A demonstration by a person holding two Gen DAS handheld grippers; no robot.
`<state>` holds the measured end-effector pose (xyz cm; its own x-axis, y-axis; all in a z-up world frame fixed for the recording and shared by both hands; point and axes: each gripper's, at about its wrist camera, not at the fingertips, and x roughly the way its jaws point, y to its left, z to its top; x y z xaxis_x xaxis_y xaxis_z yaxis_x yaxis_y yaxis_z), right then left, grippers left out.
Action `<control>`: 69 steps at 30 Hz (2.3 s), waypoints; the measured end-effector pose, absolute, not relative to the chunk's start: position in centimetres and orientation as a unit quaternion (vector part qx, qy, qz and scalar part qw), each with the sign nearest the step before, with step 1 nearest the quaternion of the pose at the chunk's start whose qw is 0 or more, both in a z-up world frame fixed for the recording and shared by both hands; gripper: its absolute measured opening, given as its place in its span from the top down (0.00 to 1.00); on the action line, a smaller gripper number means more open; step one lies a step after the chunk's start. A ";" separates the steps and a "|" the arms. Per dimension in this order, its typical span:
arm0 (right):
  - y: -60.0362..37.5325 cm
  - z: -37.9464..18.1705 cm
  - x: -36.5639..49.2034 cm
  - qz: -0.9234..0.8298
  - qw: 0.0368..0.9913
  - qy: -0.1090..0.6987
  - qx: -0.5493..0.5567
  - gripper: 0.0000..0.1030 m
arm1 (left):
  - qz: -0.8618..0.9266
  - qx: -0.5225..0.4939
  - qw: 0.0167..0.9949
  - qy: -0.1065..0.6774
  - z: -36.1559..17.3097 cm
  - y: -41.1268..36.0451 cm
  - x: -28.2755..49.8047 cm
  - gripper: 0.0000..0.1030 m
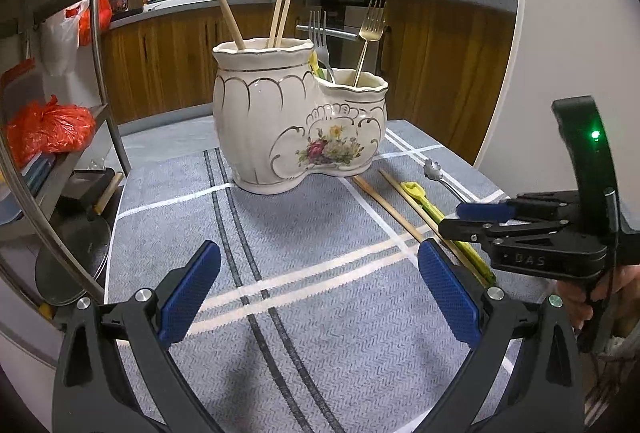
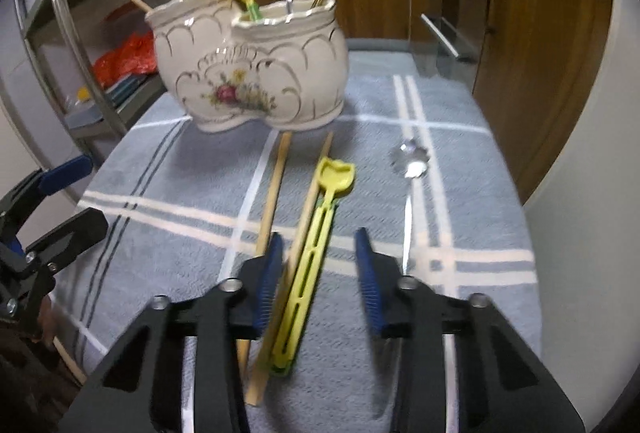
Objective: Organize utensils
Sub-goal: 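Grasp another chopstick with the left tool while the right tool grasps the second yellow utensil, then lift both utensils and lower them into the large and small cups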
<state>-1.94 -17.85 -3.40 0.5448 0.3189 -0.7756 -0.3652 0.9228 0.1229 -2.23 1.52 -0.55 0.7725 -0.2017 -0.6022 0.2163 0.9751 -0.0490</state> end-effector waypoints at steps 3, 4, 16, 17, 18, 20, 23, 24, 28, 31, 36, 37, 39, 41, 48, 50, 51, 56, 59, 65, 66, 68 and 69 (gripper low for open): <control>-17.9 -3.3 -2.0 0.197 0.877 0.437 -0.024 0.84 | -0.112 0.010 0.941 0.318 -0.6 1.6 -2.3 0.06; -17.9 -3.2 -1.9 0.196 0.877 0.437 -0.025 0.87 | -0.113 0.010 0.941 0.319 -0.6 1.6 -2.3 0.06; -18.2 -3.1 -0.1 0.167 0.877 0.449 -0.043 0.85 | -0.121 0.013 0.940 0.319 -0.6 1.2 -2.5 0.06; -18.0 -3.1 0.2 0.166 0.876 0.450 -0.045 0.85 | -0.121 0.014 0.940 0.320 -0.6 1.1 -2.4 0.06; -17.9 -3.2 0.4 0.165 0.875 0.452 -0.047 0.84 | -0.121 0.014 0.939 0.321 -0.6 1.0 -2.4 0.06; -17.8 -3.4 0.8 0.167 0.875 0.451 -0.046 0.81 | -0.123 0.015 0.939 0.322 -0.6 0.8 -2.3 0.06; -17.8 -3.4 1.1 0.166 0.877 0.449 -0.048 0.88 | -0.122 0.017 0.937 0.328 -0.6 0.0 -1.9 0.06; -18.0 -3.3 1.0 0.169 0.876 0.450 -0.041 0.90 | -0.122 0.018 0.936 0.330 -0.5 -0.2 -1.8 0.06; -19.1 -2.8 0.3 0.173 0.882 0.437 -0.025 0.90 | -0.121 0.024 0.932 0.340 -0.5 -1.8 -1.0 0.06; -20.3 -2.1 -0.6 0.177 0.890 0.420 -0.012 0.90 | -0.115 0.021 0.924 0.365 -1.1 -3.7 -0.2 0.07; -22.5 -1.0 -1.4 0.191 0.898 0.396 0.011 0.90 | -0.102 0.027 0.912 0.397 -2.2 -6.7 0.7 0.24; -22.5 -0.8 -1.8 0.194 0.900 0.391 0.012 0.90 | -0.097 0.033 0.910 0.402 -2.4 -7.3 0.9 0.30; -22.8 -0.4 -2.1 0.197 0.904 0.380 0.011 0.90 | -0.088 0.040 0.906 0.412 -2.7 -8.0 1.4 0.38; -23.3 0.0 -2.6 0.203 0.907 0.370 0.015 0.90 | -0.078 0.034 0.900 0.428 -3.1 -8.5 2.2 0.47; -24.0 0.2 -3.2 0.217 0.909 0.355 0.028 0.90 | -0.043 0.037 0.894 0.445 -3.7 -10.0 3.8 0.63; -24.2 0.1 -3.3 0.220 0.909 0.354 0.031 0.90 | -0.035 0.045 0.895 0.442 -3.8 -10.7 3.9 0.65; -24.3 0.1 -3.4 0.220 0.909 0.353 0.033 0.90 | -0.032 0.051 0.895 0.441 -3.8 -10.9 3.9 0.67; -24.5 0.1 -3.7 0.223 0.909 0.350 0.036 0.90 | -0.040 0.067 0.896 0.437 -4.0 -11.7 4.3 0.90; -24.7 0.2 -3.9 0.225 0.910 0.347 0.038 0.90 | -0.052 0.049 0.895 0.441 -3.9 -10.4 4.5 0.92; -24.4 0.1 -4.1 0.229 0.910 0.345 0.034 0.90 | -0.092 0.030 0.895 0.436 -2.9 -6.8 2.8 0.95; -24.3 0.2 -4.2 0.230 0.909 0.345 0.032 0.90 | -0.095 0.034 0.896 0.433 -2.7 -6.5 2.5 0.95; -24.0 0.3 -4.3 0.233 0.910 0.342 0.027 0.90 | -0.106 0.046 0.899 0.422 -2.2 -5.6 1.7 0.95; -23.8 0.3 -4.4 0.234 0.910 0.342 0.025 0.90 | -0.116 0.045 0.901 0.416 -2.0 -5.2 1.3 0.95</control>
